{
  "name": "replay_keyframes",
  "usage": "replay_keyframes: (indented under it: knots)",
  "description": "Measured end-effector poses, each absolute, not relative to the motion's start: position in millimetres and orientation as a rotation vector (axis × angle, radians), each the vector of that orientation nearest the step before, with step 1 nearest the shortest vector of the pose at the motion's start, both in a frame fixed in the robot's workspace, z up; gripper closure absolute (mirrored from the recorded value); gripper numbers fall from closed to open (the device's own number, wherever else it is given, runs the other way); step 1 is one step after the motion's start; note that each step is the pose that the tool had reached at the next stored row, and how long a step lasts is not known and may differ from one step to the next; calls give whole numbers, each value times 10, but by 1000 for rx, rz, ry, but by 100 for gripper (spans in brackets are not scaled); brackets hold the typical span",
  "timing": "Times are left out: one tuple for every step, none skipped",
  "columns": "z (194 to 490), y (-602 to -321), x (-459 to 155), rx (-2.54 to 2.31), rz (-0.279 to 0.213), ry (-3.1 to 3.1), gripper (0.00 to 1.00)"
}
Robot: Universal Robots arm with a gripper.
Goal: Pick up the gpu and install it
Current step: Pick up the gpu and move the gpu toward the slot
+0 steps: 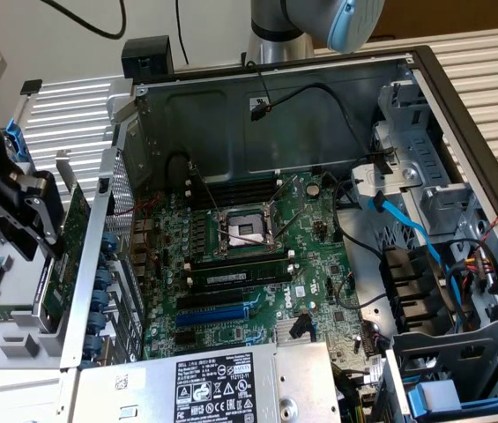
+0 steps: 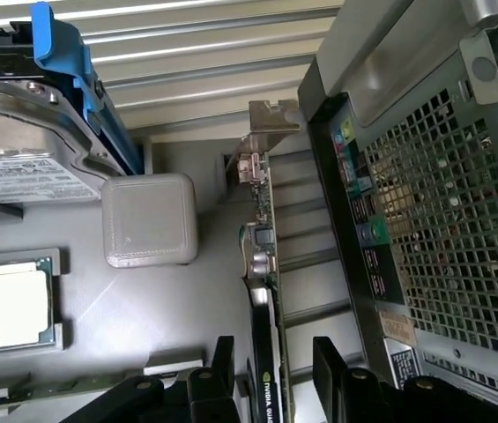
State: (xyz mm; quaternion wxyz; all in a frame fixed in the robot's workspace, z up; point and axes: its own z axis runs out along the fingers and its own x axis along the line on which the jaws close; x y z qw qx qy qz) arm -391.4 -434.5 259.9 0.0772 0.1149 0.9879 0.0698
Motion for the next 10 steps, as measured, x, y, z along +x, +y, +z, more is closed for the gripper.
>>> replay_keyframes:
  knots:
    - [2586,-4345,-3914,348,211,2959,52]
    - [2573,-4345,-3914,351,212,2959,52]
    - [2566,-4345,-3914,354,213,2958,52]
    - [2558,-4345,-3914,356,213,2958,52]
    - [2544,-4346,-3913,359,214,2958,52]
    - [2526,-4346,-3914,362,215,2957,52]
    - [2508,-4345,-3914,366,216,2956,52]
    - [2489,-4345,-3914,369,218,2956,52]
    - [2473,-4345,-3914,373,220,2955,52]
    - [2457,-4345,-3914,377,222,2955,52]
